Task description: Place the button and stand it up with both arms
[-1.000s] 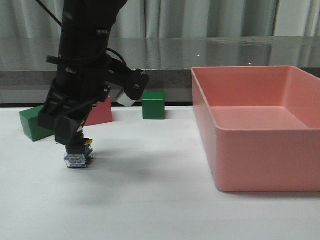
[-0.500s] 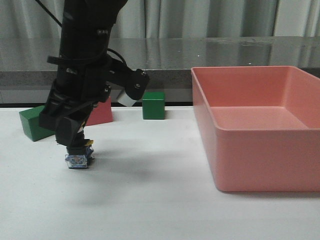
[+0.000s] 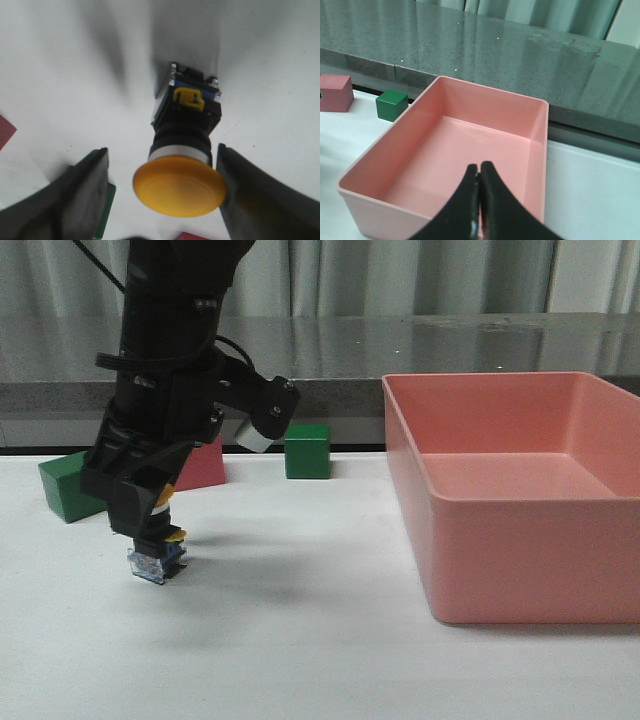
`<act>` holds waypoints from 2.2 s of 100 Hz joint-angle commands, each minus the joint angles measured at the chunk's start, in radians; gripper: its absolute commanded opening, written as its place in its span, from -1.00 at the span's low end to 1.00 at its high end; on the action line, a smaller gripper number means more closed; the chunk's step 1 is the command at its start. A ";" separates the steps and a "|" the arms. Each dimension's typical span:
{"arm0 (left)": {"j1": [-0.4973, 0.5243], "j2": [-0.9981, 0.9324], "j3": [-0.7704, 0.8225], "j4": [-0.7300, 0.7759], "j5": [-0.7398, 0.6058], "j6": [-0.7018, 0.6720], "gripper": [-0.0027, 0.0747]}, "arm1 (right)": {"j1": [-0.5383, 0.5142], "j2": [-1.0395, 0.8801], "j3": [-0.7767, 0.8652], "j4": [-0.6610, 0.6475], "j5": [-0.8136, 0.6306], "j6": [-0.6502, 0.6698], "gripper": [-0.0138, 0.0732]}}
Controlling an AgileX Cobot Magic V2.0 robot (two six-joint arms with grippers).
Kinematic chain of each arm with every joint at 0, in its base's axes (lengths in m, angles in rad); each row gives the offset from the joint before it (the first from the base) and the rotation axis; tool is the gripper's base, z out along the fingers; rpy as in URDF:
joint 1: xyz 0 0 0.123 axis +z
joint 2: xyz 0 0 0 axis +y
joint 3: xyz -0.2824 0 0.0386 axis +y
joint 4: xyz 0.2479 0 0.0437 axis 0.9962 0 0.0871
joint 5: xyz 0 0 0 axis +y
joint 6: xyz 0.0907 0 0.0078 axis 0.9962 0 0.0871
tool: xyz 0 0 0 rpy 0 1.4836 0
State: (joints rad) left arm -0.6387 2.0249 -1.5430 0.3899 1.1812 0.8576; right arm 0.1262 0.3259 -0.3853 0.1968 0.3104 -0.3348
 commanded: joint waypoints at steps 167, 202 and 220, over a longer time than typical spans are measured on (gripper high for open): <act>0.513 -0.943 0.268 -0.490 -0.584 -0.315 -0.98 | -0.003 0.004 -0.026 0.006 -0.078 -0.001 -0.93; 0.550 -1.303 0.830 -0.784 -0.961 -0.304 -0.98 | -0.003 0.004 -0.026 0.006 -0.078 -0.001 -0.93; 0.550 -1.432 1.038 -0.837 -1.020 -0.304 -0.98 | -0.003 0.004 -0.026 0.006 -0.078 -0.001 -0.93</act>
State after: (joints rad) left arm -0.0909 0.6390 -0.5468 -0.4087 0.2639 0.5554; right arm 0.1262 0.3259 -0.3853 0.1968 0.3104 -0.3348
